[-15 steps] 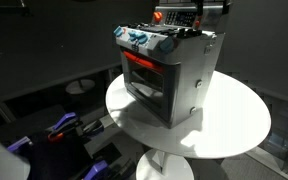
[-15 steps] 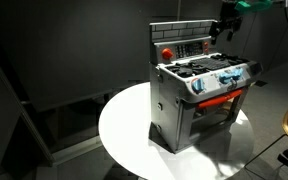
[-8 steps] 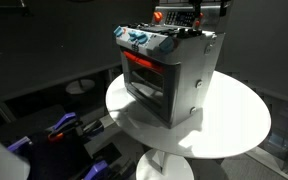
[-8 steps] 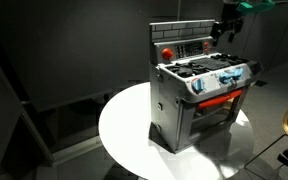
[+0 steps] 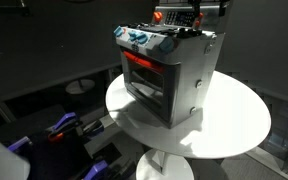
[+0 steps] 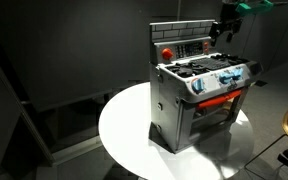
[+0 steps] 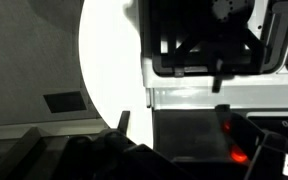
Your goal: Press the top button on the right side of the stove.
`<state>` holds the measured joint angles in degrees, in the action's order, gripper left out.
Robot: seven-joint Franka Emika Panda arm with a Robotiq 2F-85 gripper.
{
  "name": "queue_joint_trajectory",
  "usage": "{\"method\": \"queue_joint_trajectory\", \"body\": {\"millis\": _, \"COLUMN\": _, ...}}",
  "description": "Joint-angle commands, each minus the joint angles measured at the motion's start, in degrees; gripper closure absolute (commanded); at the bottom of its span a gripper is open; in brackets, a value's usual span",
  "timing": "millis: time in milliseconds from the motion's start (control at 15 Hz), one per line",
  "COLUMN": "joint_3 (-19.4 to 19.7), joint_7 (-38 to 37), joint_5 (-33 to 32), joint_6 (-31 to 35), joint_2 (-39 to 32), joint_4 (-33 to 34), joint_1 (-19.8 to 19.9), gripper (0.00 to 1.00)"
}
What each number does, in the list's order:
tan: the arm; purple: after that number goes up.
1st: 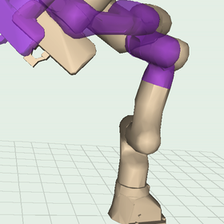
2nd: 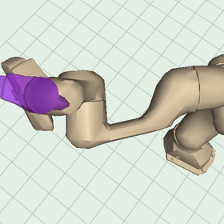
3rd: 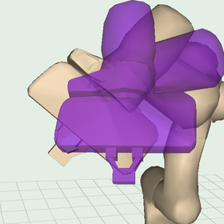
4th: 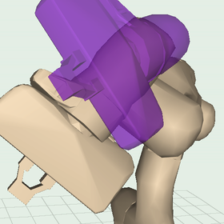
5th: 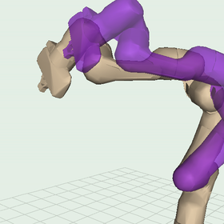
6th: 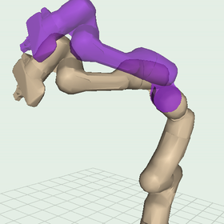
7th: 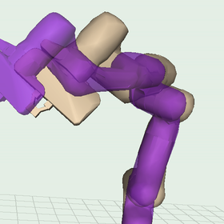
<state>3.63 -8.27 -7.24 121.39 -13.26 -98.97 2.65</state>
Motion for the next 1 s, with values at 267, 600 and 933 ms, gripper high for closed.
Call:
{"method": "queue_joint_trajectory", "body": {"millis": 267, "joint_3": -0.1, "joint_7": 1.0, "joint_5": 0.6, "joint_6": 2.0, "joint_2": -0.1, "joint_4": 0.2, "joint_1": -0.2, "gripper": 0.0}}
{"method": "queue_joint_trajectory", "body": {"millis": 600, "joint_3": -0.1, "joint_7": 1.2, "joint_5": 0.6, "joint_6": 2.6, "joint_2": -0.6, "joint_4": 0.6, "joint_1": -0.1, "gripper": 0.0}}
{"method": "queue_joint_trajectory", "body": {"millis": 933, "joint_3": -0.1, "joint_7": 1.5, "joint_5": 0.8, "joint_6": 3.5, "joint_2": -1.1, "joint_4": 1.0, "joint_1": -0.1, "gripper": 0.0}}
